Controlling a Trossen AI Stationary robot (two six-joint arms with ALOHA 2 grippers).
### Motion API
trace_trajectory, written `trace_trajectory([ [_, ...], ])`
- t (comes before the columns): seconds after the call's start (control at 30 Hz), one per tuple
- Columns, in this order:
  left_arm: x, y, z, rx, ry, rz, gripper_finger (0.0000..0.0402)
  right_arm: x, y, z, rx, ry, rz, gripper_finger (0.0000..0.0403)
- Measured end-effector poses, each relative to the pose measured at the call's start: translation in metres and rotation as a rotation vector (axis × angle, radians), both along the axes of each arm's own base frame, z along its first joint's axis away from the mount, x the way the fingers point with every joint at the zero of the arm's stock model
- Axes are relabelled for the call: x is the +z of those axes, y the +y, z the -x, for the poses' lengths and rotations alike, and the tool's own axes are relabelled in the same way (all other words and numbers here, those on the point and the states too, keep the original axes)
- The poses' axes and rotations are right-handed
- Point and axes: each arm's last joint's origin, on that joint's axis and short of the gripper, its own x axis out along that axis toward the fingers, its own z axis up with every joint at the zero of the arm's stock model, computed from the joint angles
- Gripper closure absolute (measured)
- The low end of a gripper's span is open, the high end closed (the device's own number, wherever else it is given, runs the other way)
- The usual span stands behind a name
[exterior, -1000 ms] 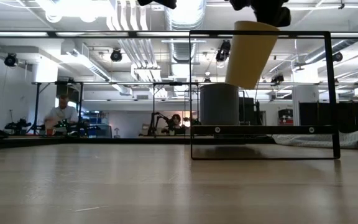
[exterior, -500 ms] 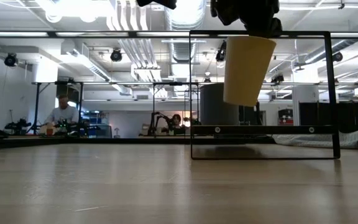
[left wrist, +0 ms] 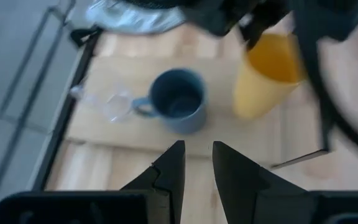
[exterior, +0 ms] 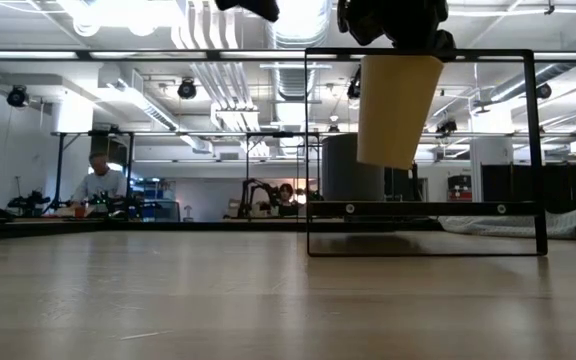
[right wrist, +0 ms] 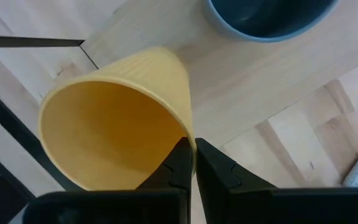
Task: Stack small to large cups/mugs on shelf
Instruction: Put the yellow cup on the shelf
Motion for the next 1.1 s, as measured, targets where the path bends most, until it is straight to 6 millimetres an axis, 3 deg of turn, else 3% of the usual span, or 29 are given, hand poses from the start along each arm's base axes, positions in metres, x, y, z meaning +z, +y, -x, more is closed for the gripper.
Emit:
trace_trajectory([
  [0.73,-0.013,0.011,0.027,0.288,0.262,-0.272,0.0334,-0.007,0.001,-0.005,-0.087,-0.017,-0.016,0.0394],
  [1.1,-0.002,0.013,0.050,0.370,0.271,-0.295,0.0334,-0.012,0.000,-0.006,-0.139,-0.021,-0.021,0.0394],
])
